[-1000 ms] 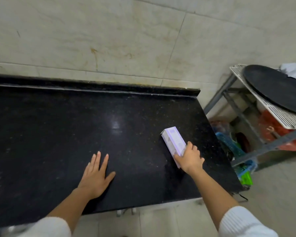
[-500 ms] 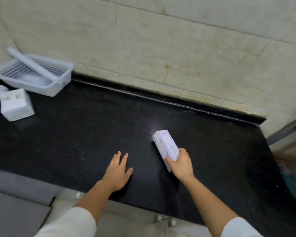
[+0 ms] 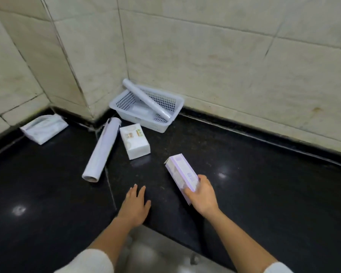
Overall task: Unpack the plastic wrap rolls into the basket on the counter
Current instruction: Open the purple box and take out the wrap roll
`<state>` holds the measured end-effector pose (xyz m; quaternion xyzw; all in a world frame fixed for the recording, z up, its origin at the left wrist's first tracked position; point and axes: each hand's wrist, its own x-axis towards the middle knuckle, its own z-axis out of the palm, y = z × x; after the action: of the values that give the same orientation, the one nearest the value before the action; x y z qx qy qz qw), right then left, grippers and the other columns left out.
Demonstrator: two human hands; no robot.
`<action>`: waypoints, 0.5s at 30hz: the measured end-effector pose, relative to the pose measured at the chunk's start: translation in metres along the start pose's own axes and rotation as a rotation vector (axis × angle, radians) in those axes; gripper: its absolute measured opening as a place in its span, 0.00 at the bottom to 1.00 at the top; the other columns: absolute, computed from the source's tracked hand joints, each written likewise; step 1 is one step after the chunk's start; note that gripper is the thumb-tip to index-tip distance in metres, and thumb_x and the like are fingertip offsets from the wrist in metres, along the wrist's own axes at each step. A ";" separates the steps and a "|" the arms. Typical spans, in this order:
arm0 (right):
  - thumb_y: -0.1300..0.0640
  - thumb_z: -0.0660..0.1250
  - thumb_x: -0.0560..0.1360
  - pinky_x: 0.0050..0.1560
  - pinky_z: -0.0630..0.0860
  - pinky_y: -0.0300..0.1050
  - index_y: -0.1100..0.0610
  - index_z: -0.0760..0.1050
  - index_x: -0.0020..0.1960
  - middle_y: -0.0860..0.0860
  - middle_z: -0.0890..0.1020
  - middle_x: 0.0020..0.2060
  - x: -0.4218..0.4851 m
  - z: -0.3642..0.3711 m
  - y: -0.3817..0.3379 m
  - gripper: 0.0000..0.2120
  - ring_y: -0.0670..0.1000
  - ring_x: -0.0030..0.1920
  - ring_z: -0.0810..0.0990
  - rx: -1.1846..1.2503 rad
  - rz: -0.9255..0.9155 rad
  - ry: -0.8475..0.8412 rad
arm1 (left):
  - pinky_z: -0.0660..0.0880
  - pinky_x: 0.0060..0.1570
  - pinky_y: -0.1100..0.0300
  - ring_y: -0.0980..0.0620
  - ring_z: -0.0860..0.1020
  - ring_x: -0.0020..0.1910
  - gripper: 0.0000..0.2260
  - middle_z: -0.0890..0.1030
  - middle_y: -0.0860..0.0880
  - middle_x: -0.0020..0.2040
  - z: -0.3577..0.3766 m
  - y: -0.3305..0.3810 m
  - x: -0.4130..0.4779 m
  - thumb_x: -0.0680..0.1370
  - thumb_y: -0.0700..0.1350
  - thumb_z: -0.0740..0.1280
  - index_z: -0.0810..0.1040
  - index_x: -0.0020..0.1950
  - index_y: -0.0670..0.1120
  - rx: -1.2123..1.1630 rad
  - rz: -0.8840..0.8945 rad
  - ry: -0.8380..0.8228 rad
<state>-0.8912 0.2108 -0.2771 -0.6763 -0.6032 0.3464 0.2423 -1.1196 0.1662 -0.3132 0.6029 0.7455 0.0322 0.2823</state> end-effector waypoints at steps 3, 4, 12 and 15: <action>0.43 0.69 0.67 0.41 0.70 0.38 0.53 0.68 0.60 0.48 0.74 0.53 0.011 0.027 -0.035 0.26 0.49 0.51 0.74 0.022 -0.023 -0.011 | 0.60 0.73 0.49 0.45 0.53 0.77 0.28 0.53 0.47 0.79 -0.018 -0.028 0.014 0.81 0.54 0.56 0.53 0.78 0.47 -0.046 0.019 -0.024; 0.43 0.69 0.67 0.40 0.69 0.36 0.53 0.68 0.61 0.47 0.74 0.52 0.016 0.033 -0.044 0.27 0.48 0.51 0.74 0.029 -0.030 -0.007 | 0.62 0.72 0.50 0.46 0.55 0.76 0.27 0.56 0.48 0.79 -0.023 -0.031 0.019 0.81 0.54 0.56 0.55 0.78 0.47 -0.068 0.034 -0.021; 0.54 0.76 0.68 0.48 0.78 0.37 0.50 0.74 0.57 0.47 0.82 0.52 0.062 0.035 -0.104 0.20 0.45 0.50 0.82 0.474 -0.024 -0.120 | 0.73 0.58 0.59 0.55 0.77 0.62 0.14 0.81 0.58 0.60 -0.106 0.011 0.062 0.78 0.57 0.62 0.80 0.60 0.58 -0.858 0.047 -0.003; 0.52 0.77 0.67 0.55 0.78 0.44 0.49 0.76 0.59 0.49 0.84 0.56 0.078 0.033 -0.125 0.22 0.47 0.54 0.83 0.630 -0.027 -0.316 | 0.77 0.50 0.54 0.57 0.80 0.57 0.14 0.83 0.60 0.56 -0.142 0.023 0.076 0.75 0.63 0.63 0.78 0.57 0.63 -1.165 0.026 -0.155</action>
<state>-0.9947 0.3038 -0.2188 -0.4982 -0.5056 0.6129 0.3473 -1.1733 0.2837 -0.2140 0.3580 0.5748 0.3959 0.6203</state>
